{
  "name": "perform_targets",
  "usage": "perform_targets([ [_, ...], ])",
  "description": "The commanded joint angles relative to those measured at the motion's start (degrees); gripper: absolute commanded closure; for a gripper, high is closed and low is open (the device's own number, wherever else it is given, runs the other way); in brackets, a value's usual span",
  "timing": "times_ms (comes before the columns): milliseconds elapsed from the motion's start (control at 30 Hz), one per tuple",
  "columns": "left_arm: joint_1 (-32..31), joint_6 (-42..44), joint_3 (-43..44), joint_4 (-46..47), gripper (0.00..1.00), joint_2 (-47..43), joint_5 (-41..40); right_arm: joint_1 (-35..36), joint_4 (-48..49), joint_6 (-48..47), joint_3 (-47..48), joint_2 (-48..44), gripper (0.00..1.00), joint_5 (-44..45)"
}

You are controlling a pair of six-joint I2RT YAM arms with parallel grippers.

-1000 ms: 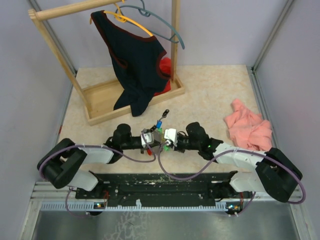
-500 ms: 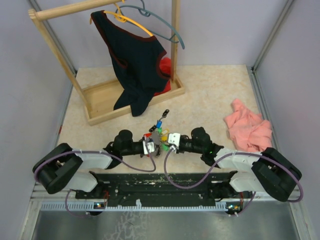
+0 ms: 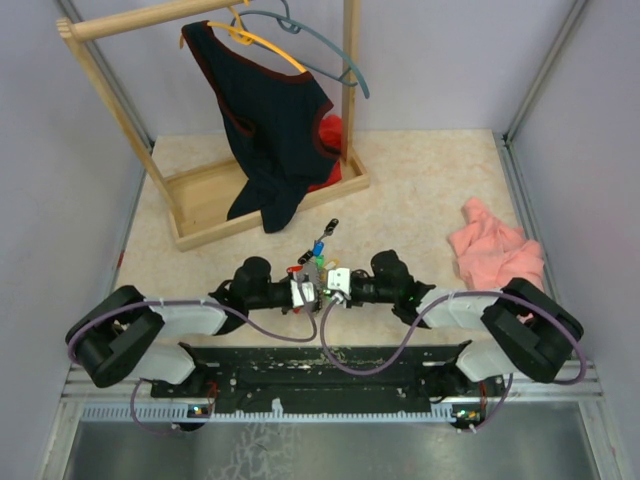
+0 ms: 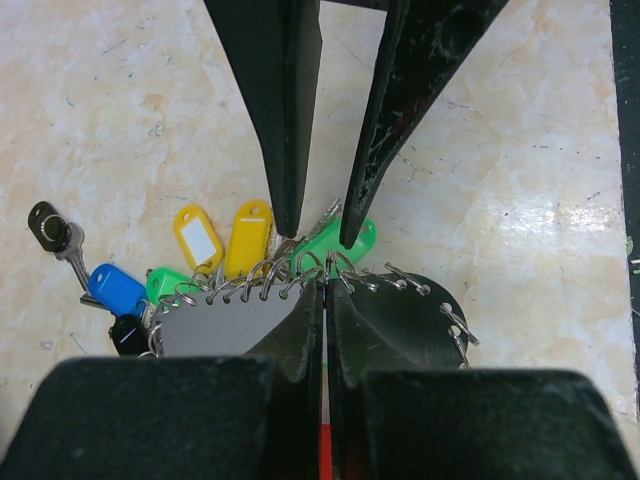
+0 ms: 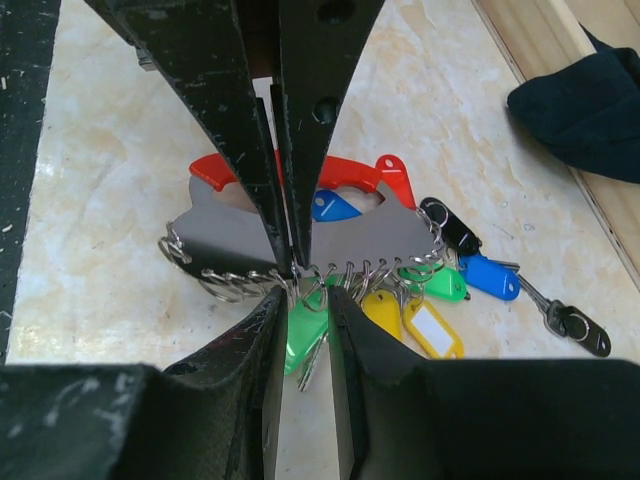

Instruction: Put the keys on the keyring

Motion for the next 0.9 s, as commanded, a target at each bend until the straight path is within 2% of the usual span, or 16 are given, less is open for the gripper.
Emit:
perform_targets([
  [0,-0.5,-0.7,2.3,-2.5,0.99,0.2,0.2,0.9,2.5,-1.4,3.1,1.9,0.77,-1.5],
  [367,-0.7,-1.0,3.0,-3.7,0.99,0.5,0.3,1.2,2.8,-2.3,4.3,5.2,0.85,-0.6],
  [500,-0.7,-1.3,3.1,-3.5,0.99,0.6,0.2,1.2,1.1,-2.5,4.9,5.6,0.85,-1.6],
  [667,-0.7,-1.7,2.9,-2.8,0.99,0.3,1.2,1.4,3.4,-2.5,4.4,6.3,0.85,-1.0],
  [867,-0.7,-2.3,2.2,-2.2,0.99,-0.7,1.1,1.3,4.4,-1.9,4.7,7.5,1.0,-1.3],
])
